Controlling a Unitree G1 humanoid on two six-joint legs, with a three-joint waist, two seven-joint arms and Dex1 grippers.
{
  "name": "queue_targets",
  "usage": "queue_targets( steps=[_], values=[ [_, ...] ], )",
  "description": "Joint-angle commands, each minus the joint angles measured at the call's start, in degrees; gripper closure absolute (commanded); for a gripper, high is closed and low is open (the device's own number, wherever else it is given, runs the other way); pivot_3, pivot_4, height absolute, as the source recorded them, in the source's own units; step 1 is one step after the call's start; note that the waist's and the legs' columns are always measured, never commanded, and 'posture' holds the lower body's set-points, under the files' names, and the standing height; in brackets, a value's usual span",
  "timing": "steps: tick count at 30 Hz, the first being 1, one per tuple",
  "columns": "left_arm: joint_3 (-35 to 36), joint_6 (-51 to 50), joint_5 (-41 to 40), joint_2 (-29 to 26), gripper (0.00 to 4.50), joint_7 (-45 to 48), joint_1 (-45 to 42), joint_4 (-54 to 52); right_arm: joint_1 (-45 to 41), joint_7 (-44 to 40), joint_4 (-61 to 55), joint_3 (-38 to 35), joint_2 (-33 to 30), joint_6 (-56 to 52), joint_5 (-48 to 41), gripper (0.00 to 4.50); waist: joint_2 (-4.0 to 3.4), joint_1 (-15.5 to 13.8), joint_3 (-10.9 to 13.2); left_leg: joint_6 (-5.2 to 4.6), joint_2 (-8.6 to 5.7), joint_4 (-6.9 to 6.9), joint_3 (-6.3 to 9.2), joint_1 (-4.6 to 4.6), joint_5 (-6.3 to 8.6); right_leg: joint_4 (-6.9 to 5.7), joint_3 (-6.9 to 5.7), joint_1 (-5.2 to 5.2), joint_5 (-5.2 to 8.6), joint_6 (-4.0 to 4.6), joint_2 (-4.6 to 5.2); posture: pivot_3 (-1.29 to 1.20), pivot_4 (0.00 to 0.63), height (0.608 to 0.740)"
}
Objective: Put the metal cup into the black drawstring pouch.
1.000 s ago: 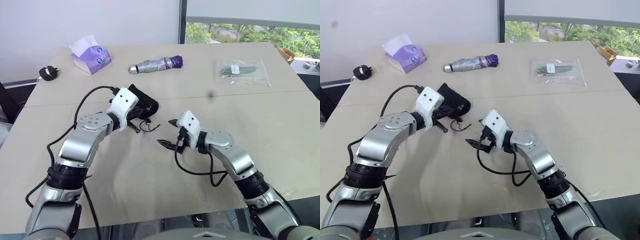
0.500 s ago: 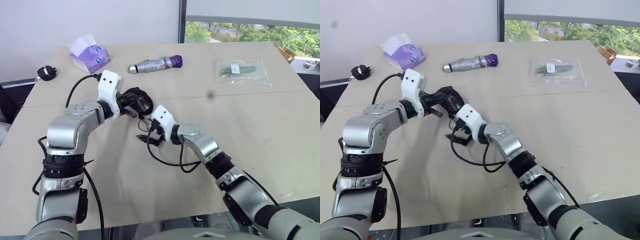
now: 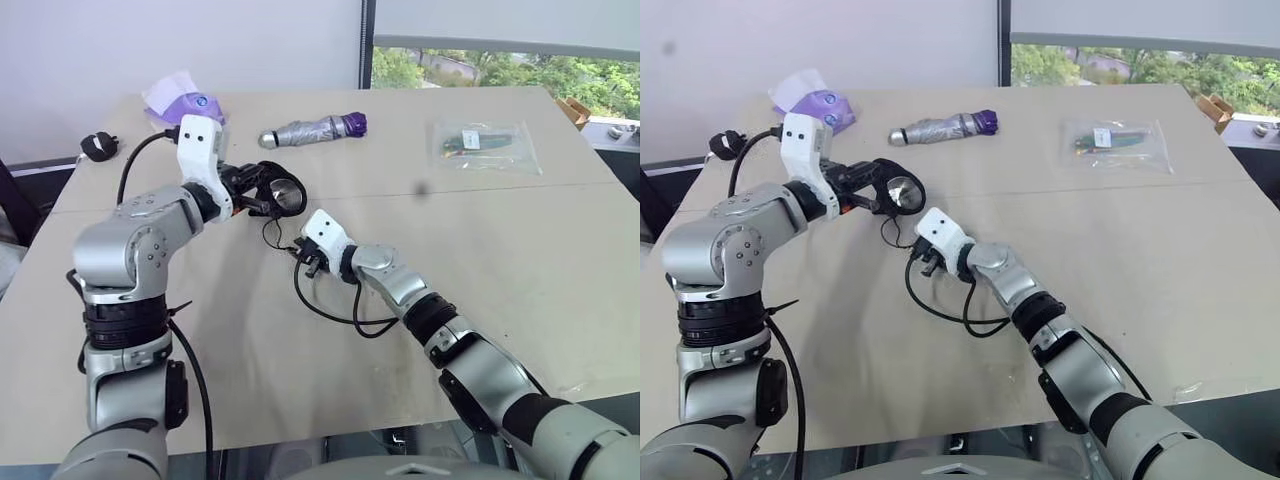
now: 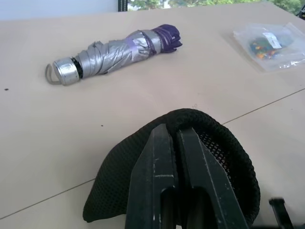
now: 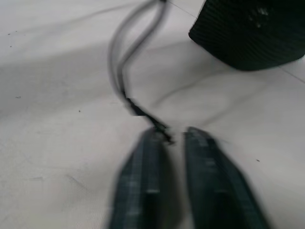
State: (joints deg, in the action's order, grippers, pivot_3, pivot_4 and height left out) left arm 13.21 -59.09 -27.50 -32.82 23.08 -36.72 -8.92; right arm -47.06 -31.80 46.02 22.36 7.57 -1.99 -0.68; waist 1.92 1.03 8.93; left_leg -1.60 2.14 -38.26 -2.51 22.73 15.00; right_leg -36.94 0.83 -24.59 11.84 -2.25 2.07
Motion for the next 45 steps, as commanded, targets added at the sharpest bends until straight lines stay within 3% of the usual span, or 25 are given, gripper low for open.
queue_targets(
  steps=[1,8,9,11,14,22,25,29,35,38,43,45],
  values=[
    [1.8,0.1,-1.1,0.2,4.50,-1.1,-0.8,-3.6,-0.5,-1.4,-1.2,-1.4,3.9,1.3,-0.8,4.47,-0.01,0.0,0.0,0.00,0.00,0.01,0.02,0.02,0.00,0.00,-0.01,-0.02,0.00,0.00,0.01,0.00,0.150,0.740],
    [1.8,0.2,-1.4,0.9,4.50,-2.6,-0.9,-3.9,1.6,-6.2,-7.2,-0.6,2.1,-1.5,-1.2,4.47,-0.02,0.4,0.0,0.01,0.01,0.07,0.03,0.10,0.01,0.04,-0.03,-0.09,0.00,0.01,0.09,0.00,0.150,0.740],
    [1.8,0.2,-1.5,0.9,4.50,-2.6,-0.9,-3.9,1.7,-6.5,-7.9,-0.7,2.1,-1.7,-1.2,3.85,-0.02,0.5,0.0,0.02,0.01,0.08,0.05,0.12,0.01,0.05,-0.04,-0.10,0.00,0.01,0.10,0.00,0.150,0.740],
    [1.7,0.3,-1.6,1.0,4.50,-2.8,-1.0,-3.9,1.8,-5.6,-8.8,-1.0,2.4,-1.4,-0.9,3.25,-0.02,0.7,0.0,0.01,0.01,0.08,0.06,0.13,0.01,0.06,-0.06,-0.10,0.00,0.01,0.12,0.00,0.150,0.740],
    [1.6,0.3,-1.7,0.9,4.50,-2.8,-1.2,-3.7,2.0,-5.7,-10.1,-1.5,3.2,-3.8,-1.8,1.79,-0.02,1.0,0.0,0.01,0.01,0.08,0.06,0.13,0.01,0.07,-0.06,-0.10,0.00,0.01,0.22,0.00,0.150,0.740],
    [1.6,-0.2,-2.2,0.9,4.50,-3.1,-1.6,-4.0,-3.0,-4.4,-3.6,-4.9,7.8,-5.2,-5.5,1.79,-0.02,1.3,0.0,0.01,0.00,0.11,0.09,0.13,0.01,0.08,-0.10,-0.10,0.00,0.01,0.35,0.00,0.150,0.740],
    [1.7,-0.2,-2.2,0.7,4.50,-3.3,-1.3,-4.2,-4.7,-4.3,-1.5,-5.9,8.6,-4.4,-6.5,2.49,-0.03,1.3,0.0,0.01,-0.02,0.12,0.06,0.14,0.01,0.10,-0.10,-0.10,0.00,0.01,0.39,0.00,0.150,0.740],
    [1.9,0.1,-2.4,0.6,4.50,-3.6,-0.7,-4.4,-4.3,-5.4,-2.6,-6.0,8.4,-4.0,-7.6,4.46,-0.04,1.3,0.0,0.02,-0.01,0.16,0.08,0.14,0.01,0.11,-0.10,-0.11,0.00,0.01,0.40,0.00,0.150,0.740],
    [1.8,0.3,-2.4,1.4,4.50,-4.2,-0.7,-4.5,-3.1,-7.6,-5.3,-3.3,7.6,-2.9,-6.5,4.46,-0.04,1.3,0.1,0.02,-0.01,0.20,0.06,0.14,0.01,0.13,-0.11,-0.13,0.00,0.01,0.40,0.00,0.150,0.740],
    [1.3,0.7,-2.3,2.2,4.50,-4.4,-1.4,-3.9,-2.3,-9.6,-8.1,-2.8,6.7,-3.5,-7.6,3.57,-0.03,1.3,0.1,0.02,-0.01,0.20,0.07,0.15,0.01,0.13,-0.12,-0.13,0.00,0.01,0.40,0.00,0.150,0.740],
    [0.8,1.4,-2.0,3.1,4.50,-4.4,-2.2,-2.9,-2.3,-8.6,-9.0,-3.8,7.0,-6.0,-9.0,1.18,-0.03,1.3,0.1,0.02,-0.01,0.20,0.08,0.14,0.01,0.12,-0.12,-0.13,-0.01,0.01,0.41,0.00,0.150,0.740],
    [0.7,1.6,-1.9,3.1,4.50,-4.2,-2.2,-2.7,-2.4,-9.0,-9.1,-3.6,7.0,-6.2,-9.2,1.18,-0.03,1.3,0.1,0.02,-0.01,0.20,0.07,0.14,0.01,0.12,-0.11,-0.14,0.00,0.01,0.42,0.00,0.150,0.740]
  ],
)
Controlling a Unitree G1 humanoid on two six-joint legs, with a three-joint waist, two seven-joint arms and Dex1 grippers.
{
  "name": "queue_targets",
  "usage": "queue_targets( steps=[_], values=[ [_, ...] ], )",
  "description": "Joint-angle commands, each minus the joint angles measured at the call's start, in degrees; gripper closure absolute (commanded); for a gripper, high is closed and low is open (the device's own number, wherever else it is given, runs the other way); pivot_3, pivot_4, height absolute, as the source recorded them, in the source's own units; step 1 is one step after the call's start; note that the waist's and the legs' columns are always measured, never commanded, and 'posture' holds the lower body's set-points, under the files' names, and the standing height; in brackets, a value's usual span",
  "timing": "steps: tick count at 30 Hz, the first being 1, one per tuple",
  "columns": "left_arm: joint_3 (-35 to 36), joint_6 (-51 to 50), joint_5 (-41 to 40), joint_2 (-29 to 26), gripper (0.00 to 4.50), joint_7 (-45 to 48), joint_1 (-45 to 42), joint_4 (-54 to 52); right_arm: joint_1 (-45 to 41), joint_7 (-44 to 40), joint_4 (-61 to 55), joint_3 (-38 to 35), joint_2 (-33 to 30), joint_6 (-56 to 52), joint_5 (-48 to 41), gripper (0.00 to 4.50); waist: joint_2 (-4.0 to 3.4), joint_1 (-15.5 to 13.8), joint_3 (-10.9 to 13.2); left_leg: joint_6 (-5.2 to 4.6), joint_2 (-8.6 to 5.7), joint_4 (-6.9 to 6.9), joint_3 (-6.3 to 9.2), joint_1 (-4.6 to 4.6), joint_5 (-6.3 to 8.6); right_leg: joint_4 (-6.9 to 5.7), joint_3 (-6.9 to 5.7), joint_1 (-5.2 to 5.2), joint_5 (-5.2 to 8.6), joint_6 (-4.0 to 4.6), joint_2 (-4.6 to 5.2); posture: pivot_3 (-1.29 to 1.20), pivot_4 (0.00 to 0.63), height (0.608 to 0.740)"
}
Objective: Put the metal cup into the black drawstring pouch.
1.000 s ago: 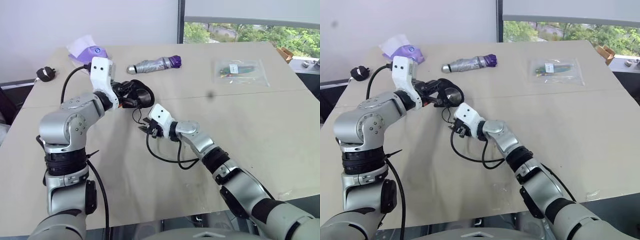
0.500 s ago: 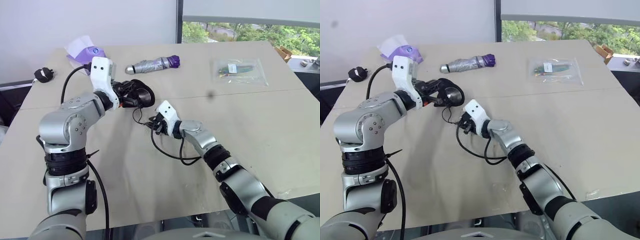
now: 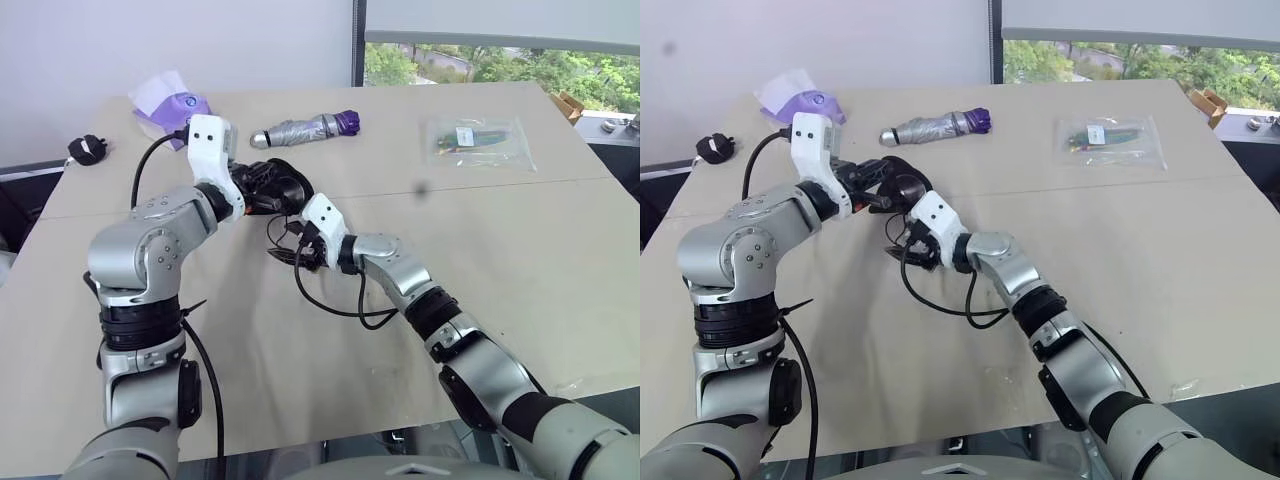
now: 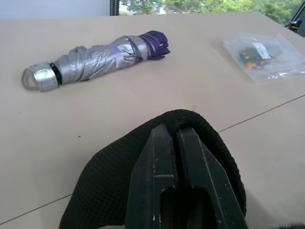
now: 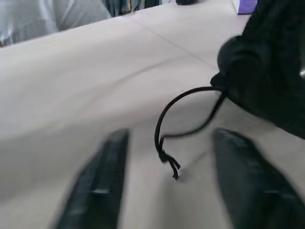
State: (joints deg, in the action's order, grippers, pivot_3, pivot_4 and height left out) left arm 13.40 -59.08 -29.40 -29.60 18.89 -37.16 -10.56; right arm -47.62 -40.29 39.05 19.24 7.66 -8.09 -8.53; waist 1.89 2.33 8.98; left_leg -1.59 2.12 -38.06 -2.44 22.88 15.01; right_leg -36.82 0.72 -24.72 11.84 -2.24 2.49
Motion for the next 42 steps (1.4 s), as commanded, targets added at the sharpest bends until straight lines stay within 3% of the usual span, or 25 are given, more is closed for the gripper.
queue_targets(
  steps=[1,13,20,23,29,34,37,39,40,42],
  values=[
    [0.5,1.6,0.0,-0.1,4.50,0.0,-1.8,-1.0,-1.8,-0.7,-2.1,-0.5,6.9,-0.3,-1.5,1.18,0.00,0.0,0.0,0.00,0.00,0.00,0.00,0.00,0.00,0.00,0.00,0.00,0.00,0.00,0.00,0.00,0.150,0.740],
    [-1.5,2.0,0.0,2.3,4.50,0.1,-2.9,-1.1,-3.0,3.6,0.5,-2.6,7.5,0.6,-2.2,1.18,0.00,0.0,0.0,0.00,-0.02,0.01,0.01,0.02,0.00,0.01,0.02,-0.01,0.00,0.00,0.04,0.00,0.150,0.740],
    [-1.6,2.7,0.1,2.1,4.50,0.5,-3.1,-0.2,-2.0,2.8,-2.1,-2.8,6.2,-0.4,-2.7,4.45,0.00,0.0,0.0,0.00,-0.02,0.01,-0.01,0.02,0.00,0.01,0.01,-0.02,0.00,0.00,0.04,0.00,0.150,0.740],
    [-1.6,3.2,0.2,2.3,4.50,0.4,-2.8,0.1,0.0,1.5,-6.3,-1.1,3.5,-2.2,-1.8,4.45,0.00,0.0,0.0,0.00,-0.02,0.01,-0.01,0.03,0.00,0.01,0.00,-0.03,0.00,0.00,0.04,0.00,0.150,0.740],
    [-2.1,6.7,2.1,0.7,4.50,1.4,0.8,-0.7,6.3,-2.3,-29.3,-0.2,-15.9,-13.4,3.3,4.45,-0.01,-0.8,0.0,-0.01,-0.09,-0.02,0.07,0.17,0.00,0.07,-0.04,-0.04,0.00,-0.01,0.13,0.00,0.150,0.740],
    [-5.3,12.1,1.3,0.0,4.50,7.5,6.4,-4.5,1.8,-6.7,-41.3,-1.9,-31.3,-21.6,5.5,4.45,-0.07,-1.3,0.1,-0.08,-0.29,-0.08,-0.06,0.16,0.02,0.10,-0.06,-0.05,0.00,-0.01,0.25,0.00,0.150,0.740],
    [-6.5,13.6,-0.5,0.0,3.58,11.2,7.5,-6.0,-2.3,-9.0,-44.8,-2.9,-35.4,-25.6,4.2,4.50,-0.06,-1.2,0.1,-0.09,-0.05,-0.08,-0.11,0.10,0.03,0.06,0.00,-0.08,0.01,0.00,-0.06,0.00,0.150,0.740],
    [-7.9,15.7,-0.3,-0.4,2.52,13.9,7.2,-6.2,-4.8,-11.0,-46.3,-2.4,-38.1,-26.0,5.0,4.50,-0.06,-1.3,0.1,-0.09,-0.02,-0.05,-0.07,0.06,0.03,0.03,-0.01,-0.07,0.05,0.08,-0.52,0.00,0.150,0.740],
    [-9.2,17.1,0.5,-0.9,2.29,15.5,6.9,-6.1,-5.9,-12.1,-46.8,-2.0,-39.3,-25.9,5.5,4.50,-0.07,-1.5,0.1,-0.09,-0.01,-0.04,-0.06,0.06,0.03,0.03,-0.02,-0.07,0.07,0.11,-0.55,0.00,0.150,0.740],
    [-11.8,19.7,1.5,-1.4,2.29,18.6,6.0,-5.8,-8.1,-13.4,-47.4,-1.5,-41.2,-25.6,6.2,4.50,-0.09,-1.6,0.1,-0.10,-0.02,-0.04,-0.10,0.06,0.03,0.05,-0.01,-0.07,0.07,0.11,-0.59,0.00,0.150,0.740]
  ],
)
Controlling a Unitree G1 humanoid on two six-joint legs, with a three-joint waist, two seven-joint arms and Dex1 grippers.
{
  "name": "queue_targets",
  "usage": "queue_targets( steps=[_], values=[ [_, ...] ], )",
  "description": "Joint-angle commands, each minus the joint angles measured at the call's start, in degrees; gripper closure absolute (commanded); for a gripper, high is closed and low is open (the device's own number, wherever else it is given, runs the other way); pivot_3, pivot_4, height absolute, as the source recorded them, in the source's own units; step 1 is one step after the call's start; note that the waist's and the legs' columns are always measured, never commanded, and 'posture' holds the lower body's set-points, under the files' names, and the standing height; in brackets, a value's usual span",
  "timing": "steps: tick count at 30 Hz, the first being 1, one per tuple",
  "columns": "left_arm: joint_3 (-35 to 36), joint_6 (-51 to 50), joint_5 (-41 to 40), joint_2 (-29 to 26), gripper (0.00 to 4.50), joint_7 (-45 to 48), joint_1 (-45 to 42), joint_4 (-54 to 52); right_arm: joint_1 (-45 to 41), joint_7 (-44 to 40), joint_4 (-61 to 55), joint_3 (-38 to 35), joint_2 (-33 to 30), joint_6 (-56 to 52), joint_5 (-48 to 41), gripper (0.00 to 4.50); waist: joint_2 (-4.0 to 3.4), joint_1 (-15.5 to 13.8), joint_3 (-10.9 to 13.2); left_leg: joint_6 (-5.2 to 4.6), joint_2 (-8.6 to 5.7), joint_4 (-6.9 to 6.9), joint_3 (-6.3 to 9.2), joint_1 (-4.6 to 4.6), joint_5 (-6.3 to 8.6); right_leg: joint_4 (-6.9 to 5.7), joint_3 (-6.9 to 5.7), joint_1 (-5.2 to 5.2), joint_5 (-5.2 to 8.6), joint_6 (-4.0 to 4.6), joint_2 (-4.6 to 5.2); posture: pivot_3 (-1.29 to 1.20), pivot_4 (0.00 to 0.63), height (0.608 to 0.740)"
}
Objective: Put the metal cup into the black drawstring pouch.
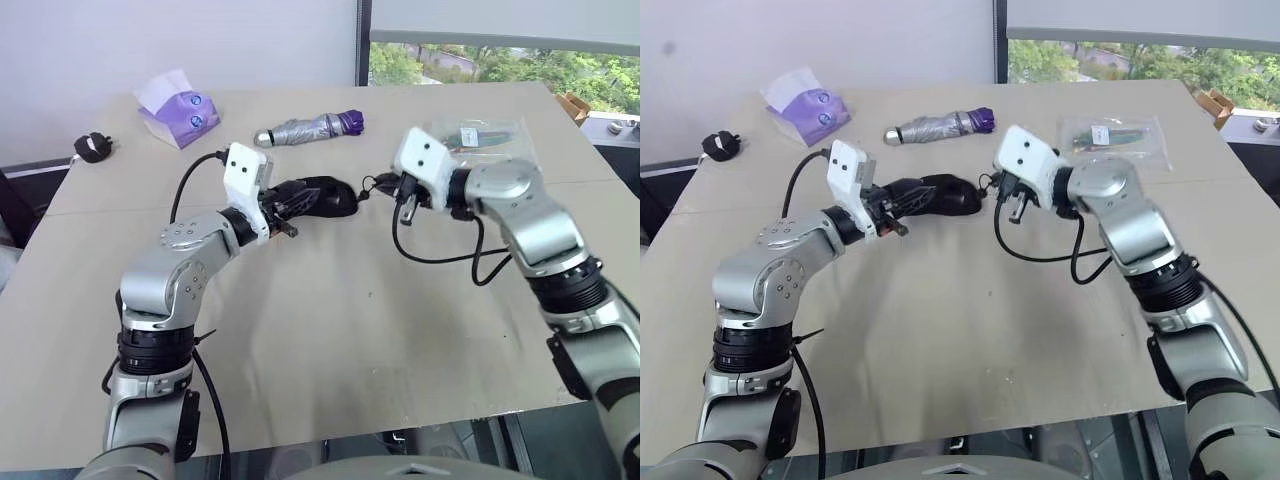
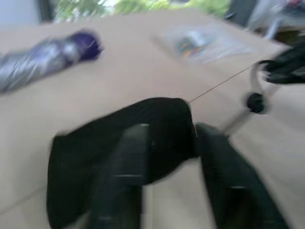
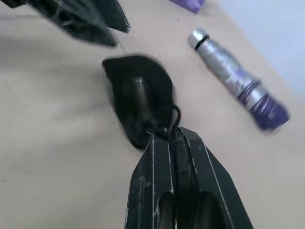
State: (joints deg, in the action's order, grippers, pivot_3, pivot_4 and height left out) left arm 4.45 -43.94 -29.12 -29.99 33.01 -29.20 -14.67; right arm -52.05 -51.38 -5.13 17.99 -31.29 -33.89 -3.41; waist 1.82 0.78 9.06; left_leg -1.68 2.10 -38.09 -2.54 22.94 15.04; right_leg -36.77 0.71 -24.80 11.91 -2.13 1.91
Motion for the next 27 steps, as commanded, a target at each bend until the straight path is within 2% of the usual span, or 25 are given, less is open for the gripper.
queue_targets(
  steps=[1,4,9,16,20,23,25,26,27],
  values=[
    [-3.9,5.1,1.3,-0.5,2.29,5.2,-3.0,-1.3,-4.6,-3.1,-3.2,0.1,-3.2,0.8,1.6,4.50,-0.01,-0.1,0.0,0.00,-0.02,-0.01,-0.06,0.04,0.00,0.05,0.05,0.00,0.00,-0.01,0.02,0.00,0.150,0.740],
    [-6.7,6.1,1.2,0.5,2.29,7.9,-6.1,-0.2,-7.3,-4.3,-3.1,0.7,-5.2,2.0,3.5,4.50,0.00,-0.2,0.0,-0.02,-0.02,-0.16,-0.10,0.15,0.01,0.13,0.08,0.01,-0.01,-0.03,0.05,0.00,0.150,0.740],
    [-11.5,12.5,6.2,3.8,2.29,9.4,-10.9,6.5,-9.6,-5.6,-3.9,-0.1,-6.2,1.1,3.7,4.50,0.01,-0.2,0.0,-0.10,-0.13,-0.23,-0.17,0.20,0.05,0.21,0.12,0.01,-0.02,-0.06,0.06,0.00,0.150,0.740],
    [-13.0,18.3,9.5,10.2,2.29,9.8,-17.0,15.9,-10.0,-6.4,-6.7,-0.7,-7.1,-1.6,3.3,4.50,0.00,-0.3,0.0,-0.10,-0.05,-0.25,-0.17,0.46,0.05,0.16,-0.13,-0.17,-0.01,-0.06,-0.03,0.00,0.150,0.740],
    [-12.3,19.2,9.1,12.1,2.29,11.1,-18.7,18.1,-9.5,-6.2,-8.2,-0.9,-7.4,-3.3,3.3,4.50,0.00,-0.1,0.0,-0.10,-0.05,-0.31,-0.16,0.70,0.04,0.12,-0.11,-0.38,-0.02,-0.07,-0.03,0.00,0.150,0.740],
    [-12.5,19.2,9.0,12.4,3.04,12.2,-19.0,18.7,-9.0,-5.8,-9.0,-1.2,-7.6,-4.5,3.4,4.50,0.00,-0.1,0.0,-0.09,-0.05,-0.32,-0.15,0.75,0.04,0.10,-0.12,-0.44,-0.02,-0.07,-0.02,0.00,0.150,0.740],
    [-12.6,19.4,9.3,12.6,4.09,12.4,-19.1,19.5,-8.7,-5.2,-9.5,-1.6,-7.7,-5.2,3.4,4.50,0.00,-0.2,0.0,-0.09,-0.05,-0.32,-0.15,0.77,0.04,0.08,-0.13,-0.46,-0.02,-0.07,-0.02,0.00,0.150,0.740],
    [-12.6,19.5,9.5,12.7,4.33,12.5,-19.2,20.0,-8.5,-4.9,-9.8,-1.8,-7.8,-5.6,3.4,4.50,0.00,-0.2,0.0,-0.09,-0.05,-0.32,-0.14,0.77,0.04,0.07,-0.13,-0.47,-0.02,-0.07,-0.02,0.00,0.150,0.740],
    [-12.7,19.5,9.7,12.8,4.32,12.5,-19.3,20.4,-8.3,-4.7,-10.0,-2.0,-8.0,-5.9,3.4,4.50,0.00,-0.2,0.0,-0.09,-0.05,-0.32,-0.13,0.77,0.04,0.07,-0.13,-0.47,-0.02,-0.07,-0.02,0.00,0.150,0.740]
  ],
)
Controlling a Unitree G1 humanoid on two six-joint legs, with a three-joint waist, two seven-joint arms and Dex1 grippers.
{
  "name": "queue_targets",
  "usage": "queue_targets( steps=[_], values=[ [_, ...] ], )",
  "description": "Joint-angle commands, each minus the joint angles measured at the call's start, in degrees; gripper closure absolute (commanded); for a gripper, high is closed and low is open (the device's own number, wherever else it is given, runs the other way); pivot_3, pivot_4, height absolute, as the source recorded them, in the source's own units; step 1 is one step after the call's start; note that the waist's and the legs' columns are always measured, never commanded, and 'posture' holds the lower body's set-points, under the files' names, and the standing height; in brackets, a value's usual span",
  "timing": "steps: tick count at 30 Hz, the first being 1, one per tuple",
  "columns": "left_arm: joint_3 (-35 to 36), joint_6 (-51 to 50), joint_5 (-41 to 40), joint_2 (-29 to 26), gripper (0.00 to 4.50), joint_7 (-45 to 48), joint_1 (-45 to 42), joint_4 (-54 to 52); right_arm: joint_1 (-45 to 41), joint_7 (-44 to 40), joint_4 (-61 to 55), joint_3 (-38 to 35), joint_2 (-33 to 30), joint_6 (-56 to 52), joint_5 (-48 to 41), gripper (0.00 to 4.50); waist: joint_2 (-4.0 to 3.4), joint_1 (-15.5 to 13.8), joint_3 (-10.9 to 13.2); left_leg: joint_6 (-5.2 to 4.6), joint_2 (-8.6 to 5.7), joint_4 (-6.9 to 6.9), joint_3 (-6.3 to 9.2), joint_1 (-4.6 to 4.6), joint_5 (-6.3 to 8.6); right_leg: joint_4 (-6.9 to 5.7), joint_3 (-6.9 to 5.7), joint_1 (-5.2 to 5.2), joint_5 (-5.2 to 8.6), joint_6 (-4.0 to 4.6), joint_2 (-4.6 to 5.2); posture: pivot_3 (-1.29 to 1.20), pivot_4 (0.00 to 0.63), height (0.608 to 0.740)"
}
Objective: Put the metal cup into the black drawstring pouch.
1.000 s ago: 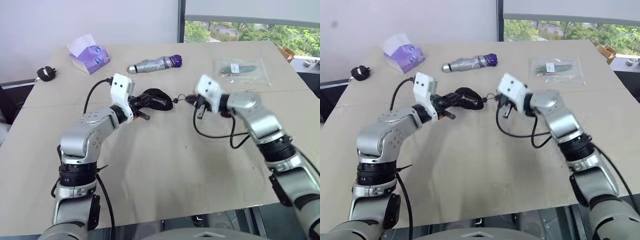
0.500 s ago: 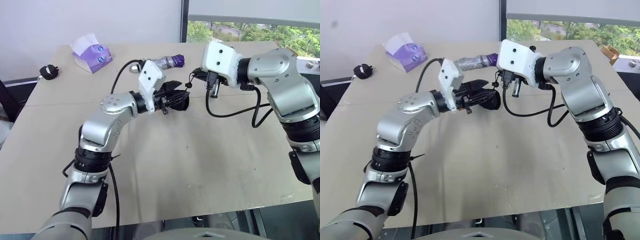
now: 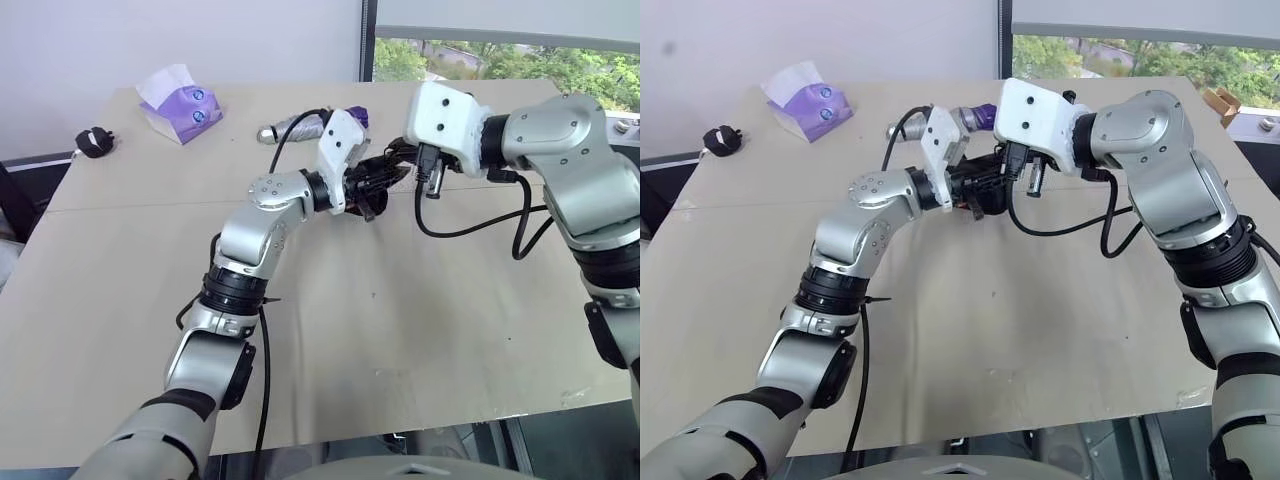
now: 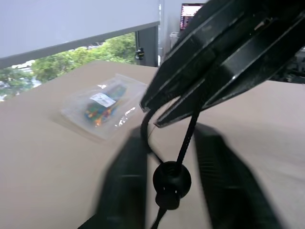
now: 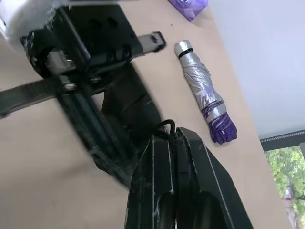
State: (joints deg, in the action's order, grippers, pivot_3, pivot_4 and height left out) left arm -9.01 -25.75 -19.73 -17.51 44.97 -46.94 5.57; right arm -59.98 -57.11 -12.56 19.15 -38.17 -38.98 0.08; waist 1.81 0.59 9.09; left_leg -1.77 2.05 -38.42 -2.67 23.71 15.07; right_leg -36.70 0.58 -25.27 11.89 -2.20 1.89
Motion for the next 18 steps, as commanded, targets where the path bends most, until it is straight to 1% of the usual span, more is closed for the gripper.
queue_targets(
  steps=[1,6,9,10,12,15,18],
  values=[
    [0.8,1.4,0.7,0.4,4.31,0.4,-1.8,1.0,0.0,1.5,-2.7,-3.5,-1.3,-1.2,0.0,4.50,0.00,0.0,0.0,0.00,0.00,-0.01,0.00,0.00,0.00,0.00,0.00,0.00,0.00,0.00,0.00,0.00,0.150,0.740],
    [0.8,2.5,4.4,-0.5,4.31,-0.8,-3.1,10.7,0.0,8.9,1.9,-10.8,0.4,-6.4,-0.9,4.50,0.01,-0.1,0.0,-0.01,-0.02,-0.11,-0.03,-0.01,0.00,-0.06,0.02,0.02,0.00,0.00,0.00,0.00,0.150,0.740],
    [-0.3,6.3,9.8,-2.6,4.31,-2.5,-4.6,21.2,0.2,17.4,12.6,-15.5,-1.5,-3.6,2.5,4.50,0.01,-0.1,0.0,-0.01,-0.03,-0.13,-0.06,0.00,0.00,-0.07,0.00,0.03,0.00,0.00,0.00,0.00,0.150,0.740],
    [-0.5,7.4,10.9,-2.9,4.31,-2.6,-5.0,23.5,0.6,19.0,15.0,-16.3,-2.3,-2.5,3.1,4.50,0.02,-0.1,0.0,-0.01,-0.03,-0.13,-0.09,-0.01,-0.01,-0.07,0.02,0.02,0.00,0.00,0.00,0.00,0.150,0.740],
    [-0.5,9.6,12.5,-3.3,4.31,-3.0,-6.2,27.7,3.1,20.2,18.8,-16.2,-4.4,0.9,3.9,4.50,0.03,-0.4,0.0,-0.01,-0.06,-0.12,-0.07,0.03,-0.01,-0.04,-0.02,0.01,0.00,0.00,0.01,0.00,0.150,0.740],
    [-0.3,12.5,13.7,-2.6,4.31,-3.6,-7.6,31.7,6.4,20.0,20.5,-17.2,-3.8,2.2,1.1,4.50,-0.03,-0.3,0.0,0.02,-0.08,-0.04,-0.15,0.05,-0.02,-0.01,0.07,0.00,0.00,-0.01,0.03,0.00,0.150,0.740],
    [-0.5,15.8,14.5,-1.3,4.31,-4.0,-8.3,34.2,9.2,20.2,20.9,-17.4,-2.9,5.8,-0.4,4.50,-0.04,0.1,0.0,0.18,-0.08,0.08,-0.16,0.08,-0.11,-0.04,0.08,-0.03,-0.01,-0.03,0.03,0.00,0.150,0.740]
  ],
)
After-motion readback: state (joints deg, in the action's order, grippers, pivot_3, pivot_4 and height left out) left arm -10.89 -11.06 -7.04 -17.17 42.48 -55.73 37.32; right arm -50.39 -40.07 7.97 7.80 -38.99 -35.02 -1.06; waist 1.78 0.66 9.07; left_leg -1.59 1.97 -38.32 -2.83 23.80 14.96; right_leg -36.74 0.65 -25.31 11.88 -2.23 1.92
